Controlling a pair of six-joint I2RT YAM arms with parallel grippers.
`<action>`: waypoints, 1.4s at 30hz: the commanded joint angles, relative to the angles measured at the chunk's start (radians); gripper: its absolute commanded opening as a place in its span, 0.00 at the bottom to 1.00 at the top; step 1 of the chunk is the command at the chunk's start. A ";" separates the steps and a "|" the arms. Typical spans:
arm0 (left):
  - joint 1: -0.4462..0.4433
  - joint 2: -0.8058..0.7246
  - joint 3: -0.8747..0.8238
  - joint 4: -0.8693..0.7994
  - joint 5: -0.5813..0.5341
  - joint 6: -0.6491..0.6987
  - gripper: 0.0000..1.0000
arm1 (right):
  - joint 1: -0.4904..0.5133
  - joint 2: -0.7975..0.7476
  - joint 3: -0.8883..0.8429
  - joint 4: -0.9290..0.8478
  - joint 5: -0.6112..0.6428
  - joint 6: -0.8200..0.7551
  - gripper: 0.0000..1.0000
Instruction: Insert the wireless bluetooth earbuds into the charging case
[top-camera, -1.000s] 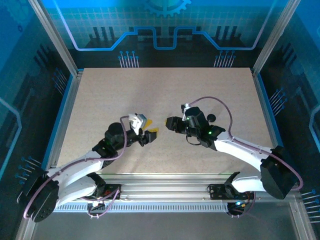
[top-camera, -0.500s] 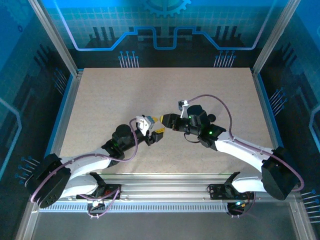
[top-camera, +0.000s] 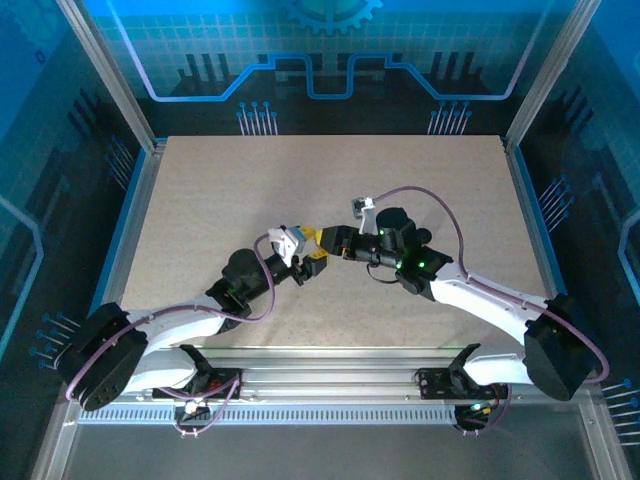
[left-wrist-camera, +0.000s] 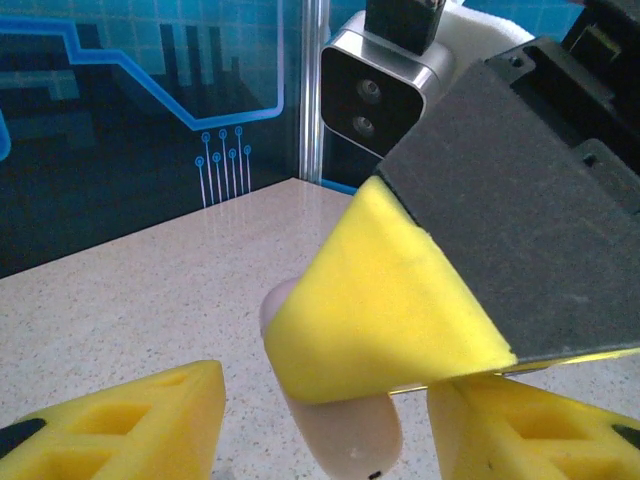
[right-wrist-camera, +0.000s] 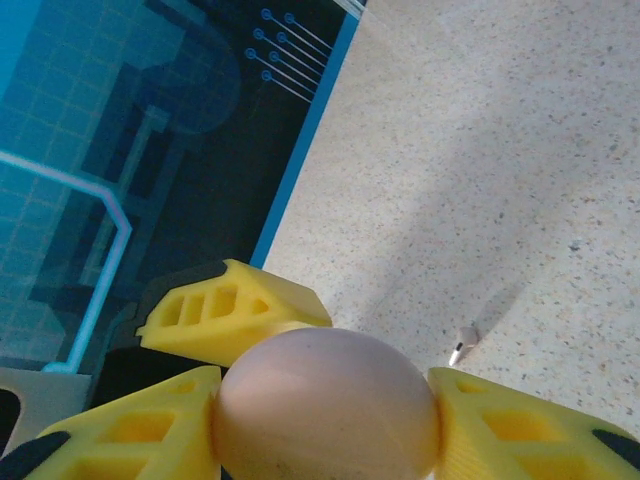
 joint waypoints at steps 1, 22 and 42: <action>-0.008 0.009 0.031 0.059 -0.022 -0.019 0.52 | -0.014 0.012 0.033 0.064 -0.043 0.012 0.48; 0.001 -0.100 0.075 -0.228 -0.096 -0.056 0.31 | -0.014 -0.020 0.034 0.058 -0.053 -0.050 0.60; 0.091 -0.127 0.117 -0.369 0.119 -0.116 0.28 | -0.045 -0.223 -0.056 0.028 0.018 -0.259 0.73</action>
